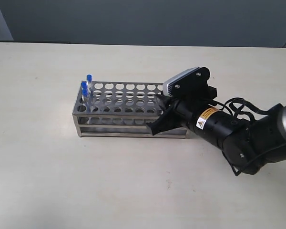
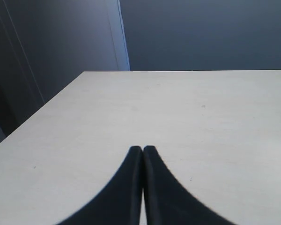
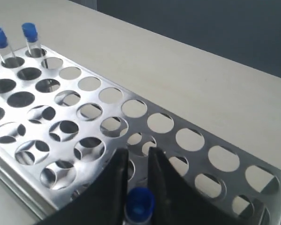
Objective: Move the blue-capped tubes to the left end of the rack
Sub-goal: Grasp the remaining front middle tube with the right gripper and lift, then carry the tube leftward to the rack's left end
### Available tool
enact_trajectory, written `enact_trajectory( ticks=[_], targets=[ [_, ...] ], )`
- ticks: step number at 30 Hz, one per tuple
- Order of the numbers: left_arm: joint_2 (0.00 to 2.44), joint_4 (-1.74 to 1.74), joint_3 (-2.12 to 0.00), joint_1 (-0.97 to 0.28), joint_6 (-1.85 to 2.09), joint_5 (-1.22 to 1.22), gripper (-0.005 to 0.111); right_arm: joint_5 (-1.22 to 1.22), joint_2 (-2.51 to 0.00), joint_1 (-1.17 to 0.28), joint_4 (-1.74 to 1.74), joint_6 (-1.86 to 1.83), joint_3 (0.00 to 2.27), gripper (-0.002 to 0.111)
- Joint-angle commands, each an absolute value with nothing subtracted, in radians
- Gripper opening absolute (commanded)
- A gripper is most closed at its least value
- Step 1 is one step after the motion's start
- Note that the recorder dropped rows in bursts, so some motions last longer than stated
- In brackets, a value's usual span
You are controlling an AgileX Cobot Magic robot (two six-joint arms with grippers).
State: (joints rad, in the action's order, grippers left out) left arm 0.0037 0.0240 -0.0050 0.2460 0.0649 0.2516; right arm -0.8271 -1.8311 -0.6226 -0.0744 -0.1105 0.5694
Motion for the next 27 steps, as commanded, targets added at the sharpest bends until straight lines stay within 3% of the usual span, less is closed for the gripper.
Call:
enact_trajectory(
  ticks=[1,10,15,27],
  targets=[
    [0.000,0.022,0.000,0.247,0.061,0.240,0.000,-0.860,-1.782,-0.618,-0.069,-0.112,0.567,0.002],
    [0.000,0.022,0.000,0.247,0.061,0.240,0.000,-0.740,-1.618,-0.618,0.252,0.151,0.682,0.002],
    [0.000,0.022,0.000,0.247,0.061,0.240,0.000,-0.736,-1.664,-0.625,0.417,0.316,0.792,0.002],
    [0.000,0.022,0.000,0.247,0.061,0.240,0.000,-0.652,-1.862,-0.756,0.421,0.307,1.028,0.002]
  ],
)
